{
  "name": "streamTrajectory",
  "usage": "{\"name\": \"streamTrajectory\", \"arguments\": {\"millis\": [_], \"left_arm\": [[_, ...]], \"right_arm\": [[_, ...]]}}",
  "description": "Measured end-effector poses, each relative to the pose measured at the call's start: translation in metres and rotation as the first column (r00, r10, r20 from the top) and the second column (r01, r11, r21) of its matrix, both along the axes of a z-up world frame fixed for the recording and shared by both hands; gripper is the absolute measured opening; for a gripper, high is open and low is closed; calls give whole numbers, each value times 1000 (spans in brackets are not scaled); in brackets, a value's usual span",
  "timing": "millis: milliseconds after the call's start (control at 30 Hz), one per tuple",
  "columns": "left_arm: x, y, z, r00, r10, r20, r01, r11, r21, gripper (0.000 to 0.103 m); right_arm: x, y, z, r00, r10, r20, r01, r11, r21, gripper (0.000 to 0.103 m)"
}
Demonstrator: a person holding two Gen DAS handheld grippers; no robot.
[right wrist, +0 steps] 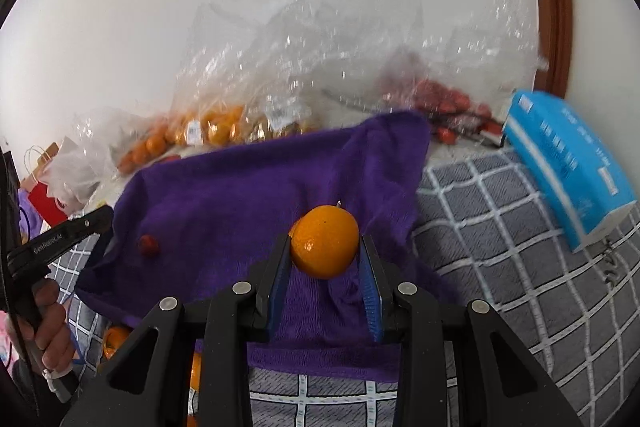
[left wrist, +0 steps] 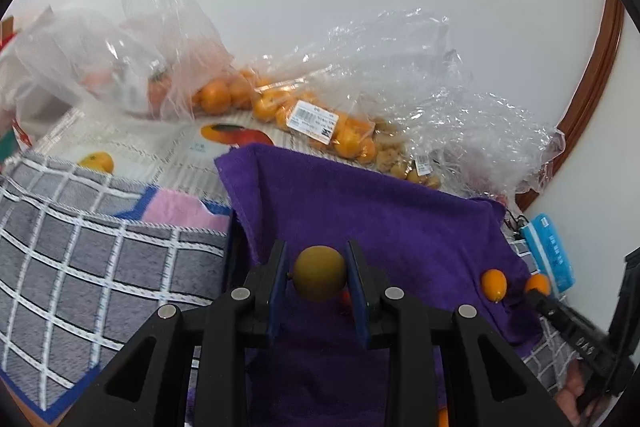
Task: Organize fruits
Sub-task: 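Lower the yellow-green fruit with the left gripper while the right gripper releases the orange onto the towel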
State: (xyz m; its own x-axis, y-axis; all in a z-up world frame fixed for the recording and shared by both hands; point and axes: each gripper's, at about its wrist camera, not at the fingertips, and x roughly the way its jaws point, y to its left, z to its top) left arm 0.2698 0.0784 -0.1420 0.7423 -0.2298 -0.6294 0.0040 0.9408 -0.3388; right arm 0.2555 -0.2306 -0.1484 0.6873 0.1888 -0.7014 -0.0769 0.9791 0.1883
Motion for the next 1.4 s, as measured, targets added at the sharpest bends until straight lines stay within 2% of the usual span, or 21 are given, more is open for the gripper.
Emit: {"name": "streamTrajectory", "arguments": {"millis": [233,567,633,700,767,1300,1400], "left_arm": [[5,-6,-8,999,-16,-34,16,1000,-8,27],[12,-3,-17,998,9,-68,-10,1000,-2,27],[13,-5,-18,998,12,-66,-12,1000,7,27],[13,-6,-18,998,14,-67,-13,1000,17,27],[15,-6,-19,997,11,-72,-10,1000,17,27],[15,-7,-18,997,21,-71,-20,1000,24,27],[14,-5,-17,997,26,-73,-25,1000,17,31]], "right_arm": [[3,5,-9,999,10,-34,-12,999,-33,33],[8,10,-18,998,12,-68,-16,998,-58,33],[7,12,-18,998,12,-59,-17,997,-72,34],[5,13,-16,999,13,-45,-17,996,-83,38],[4,14,-13,999,14,-29,-16,996,-84,49],[-4,15,-5,999,-5,41,9,995,-99,51],[-5,17,-2,999,-3,50,9,994,-109,51]]}}
